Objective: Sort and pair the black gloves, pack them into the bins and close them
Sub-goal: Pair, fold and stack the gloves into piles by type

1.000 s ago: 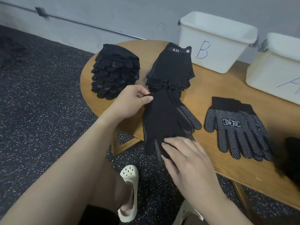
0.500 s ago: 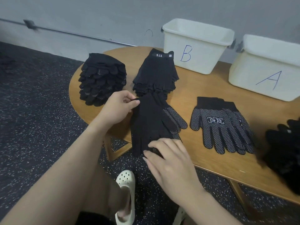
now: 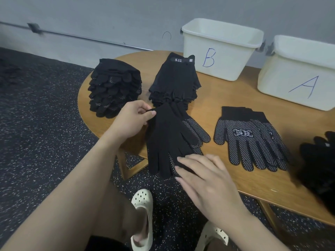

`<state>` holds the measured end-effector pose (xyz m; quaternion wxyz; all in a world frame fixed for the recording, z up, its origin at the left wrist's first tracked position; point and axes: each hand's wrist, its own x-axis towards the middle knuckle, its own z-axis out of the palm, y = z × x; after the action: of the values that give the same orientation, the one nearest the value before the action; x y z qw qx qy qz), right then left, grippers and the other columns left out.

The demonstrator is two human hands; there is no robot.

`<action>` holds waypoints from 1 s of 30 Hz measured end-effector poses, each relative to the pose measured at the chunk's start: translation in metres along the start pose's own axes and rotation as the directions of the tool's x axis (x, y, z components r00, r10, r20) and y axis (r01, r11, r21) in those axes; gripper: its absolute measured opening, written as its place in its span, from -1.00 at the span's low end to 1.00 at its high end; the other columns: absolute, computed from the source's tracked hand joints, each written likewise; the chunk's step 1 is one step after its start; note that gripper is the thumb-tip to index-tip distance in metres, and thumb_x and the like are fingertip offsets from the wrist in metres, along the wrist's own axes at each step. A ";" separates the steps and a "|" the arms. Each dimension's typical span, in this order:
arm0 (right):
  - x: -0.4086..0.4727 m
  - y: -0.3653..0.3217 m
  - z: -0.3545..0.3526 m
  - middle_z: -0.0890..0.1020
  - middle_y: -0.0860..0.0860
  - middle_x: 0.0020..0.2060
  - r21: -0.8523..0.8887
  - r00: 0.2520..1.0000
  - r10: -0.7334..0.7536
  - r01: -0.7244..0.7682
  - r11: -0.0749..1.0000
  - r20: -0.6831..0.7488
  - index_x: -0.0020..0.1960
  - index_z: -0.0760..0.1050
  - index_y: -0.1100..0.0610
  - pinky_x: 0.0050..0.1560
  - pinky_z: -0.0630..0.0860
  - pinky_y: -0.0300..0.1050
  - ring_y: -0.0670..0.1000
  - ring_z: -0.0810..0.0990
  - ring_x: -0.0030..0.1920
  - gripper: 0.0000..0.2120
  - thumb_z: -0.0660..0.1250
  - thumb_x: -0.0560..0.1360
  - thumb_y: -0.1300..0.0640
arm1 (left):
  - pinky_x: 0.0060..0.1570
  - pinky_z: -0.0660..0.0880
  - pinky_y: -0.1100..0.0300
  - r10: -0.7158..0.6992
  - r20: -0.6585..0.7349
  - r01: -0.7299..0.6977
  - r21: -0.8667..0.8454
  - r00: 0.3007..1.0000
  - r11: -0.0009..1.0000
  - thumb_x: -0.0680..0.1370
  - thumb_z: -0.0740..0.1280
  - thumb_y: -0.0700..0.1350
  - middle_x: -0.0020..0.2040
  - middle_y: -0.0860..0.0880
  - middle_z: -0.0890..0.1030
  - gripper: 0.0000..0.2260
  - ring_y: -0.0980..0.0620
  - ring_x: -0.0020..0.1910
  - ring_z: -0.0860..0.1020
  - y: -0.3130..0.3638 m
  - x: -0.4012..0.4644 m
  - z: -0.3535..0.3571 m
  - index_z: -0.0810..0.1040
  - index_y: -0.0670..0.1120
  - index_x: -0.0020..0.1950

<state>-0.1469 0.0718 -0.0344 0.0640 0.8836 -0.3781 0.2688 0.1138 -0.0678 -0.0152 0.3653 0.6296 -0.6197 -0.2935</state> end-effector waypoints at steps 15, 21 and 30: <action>0.001 -0.002 0.001 0.62 -0.02 0.26 0.066 0.998 -0.041 0.037 0.997 0.056 0.26 0.62 0.13 0.33 0.40 -0.02 0.02 0.56 0.28 -0.67 0.37 0.63 -0.08 | -0.22 0.45 0.19 -0.030 0.005 0.030 0.004 1.000 1.000 0.61 0.43 0.00 -0.21 0.05 0.70 -0.88 0.21 -0.36 0.59 0.003 -0.002 0.000 0.58 0.05 -0.11; 0.003 0.007 -0.007 0.68 0.00 0.22 0.082 0.997 -0.065 0.062 0.995 0.032 0.18 0.69 0.16 0.28 0.50 0.00 0.00 0.63 0.24 -0.76 0.33 0.64 0.08 | -0.21 0.45 0.18 -0.036 0.012 0.036 0.000 0.999 0.999 0.61 0.43 0.00 -0.20 0.06 0.71 -0.88 0.18 -0.33 0.61 0.002 -0.002 -0.001 0.58 0.07 -0.12; 0.007 -0.001 -0.005 0.69 0.00 0.16 0.105 0.995 -0.100 0.099 0.990 0.005 0.13 0.71 0.14 0.21 0.50 -0.01 0.03 0.62 0.21 -0.81 0.40 0.64 0.06 | -0.14 0.52 0.15 -0.031 0.037 0.031 0.011 0.999 0.999 0.63 0.41 -0.02 -0.16 0.04 0.72 -0.91 0.16 -0.31 0.60 0.007 -0.004 -0.003 0.64 0.02 -0.05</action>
<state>-0.1444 0.0695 -0.0259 0.0291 0.9048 -0.3194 0.2802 0.1121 -0.0629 -0.0083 0.3459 0.6352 -0.6182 -0.3077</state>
